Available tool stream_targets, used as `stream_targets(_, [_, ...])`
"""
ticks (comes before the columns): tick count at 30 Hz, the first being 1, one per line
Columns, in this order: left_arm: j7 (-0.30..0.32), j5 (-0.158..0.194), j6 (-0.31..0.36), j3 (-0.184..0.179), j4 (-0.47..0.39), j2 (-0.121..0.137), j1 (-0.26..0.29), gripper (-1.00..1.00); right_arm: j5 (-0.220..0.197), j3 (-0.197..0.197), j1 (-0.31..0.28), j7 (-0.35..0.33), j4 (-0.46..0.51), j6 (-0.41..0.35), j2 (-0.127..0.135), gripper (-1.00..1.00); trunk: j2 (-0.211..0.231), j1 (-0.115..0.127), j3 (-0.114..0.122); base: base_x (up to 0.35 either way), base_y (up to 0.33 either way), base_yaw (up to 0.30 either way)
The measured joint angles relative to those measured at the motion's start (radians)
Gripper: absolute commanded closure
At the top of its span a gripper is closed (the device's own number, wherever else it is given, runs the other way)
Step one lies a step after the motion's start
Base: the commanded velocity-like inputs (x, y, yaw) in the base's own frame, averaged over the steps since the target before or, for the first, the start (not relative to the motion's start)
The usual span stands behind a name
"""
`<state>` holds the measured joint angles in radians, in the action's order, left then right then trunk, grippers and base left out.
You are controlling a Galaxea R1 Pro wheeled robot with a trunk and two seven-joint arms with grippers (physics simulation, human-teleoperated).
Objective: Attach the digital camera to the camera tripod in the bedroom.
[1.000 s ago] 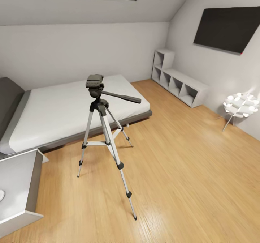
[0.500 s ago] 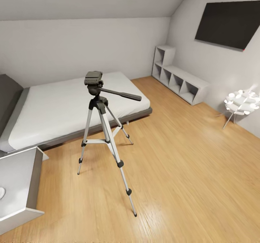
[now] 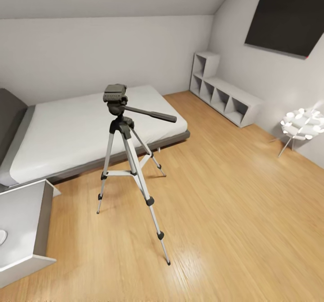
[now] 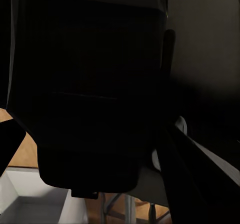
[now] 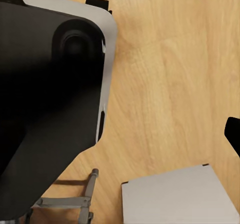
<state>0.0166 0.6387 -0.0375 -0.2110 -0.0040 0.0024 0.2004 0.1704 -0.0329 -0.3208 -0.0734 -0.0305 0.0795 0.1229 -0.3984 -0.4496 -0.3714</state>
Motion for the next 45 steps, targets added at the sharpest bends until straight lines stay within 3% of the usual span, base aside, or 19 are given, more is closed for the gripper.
stream_targets(16, [0.0, 0.0, 0.0, 0.0, 0.0, 0.0, 0.0, 1.0, 0.001, 0.0, 0.0, 0.0, 0.0, 0.001, 0.002, -1.0, 0.0, 0.0, -0.023, 0.0, 0.0, 0.0])
stream_targets(45, [0.0, 0.009, 0.007, 0.002, 0.001, -0.005, -0.001, 1.0, 0.002, 0.0, 0.0, -0.001, 0.0, 0.011, 0.0, -1.0, 0.0, 0.0, -0.024, 0.0, 0.0, 0.0])
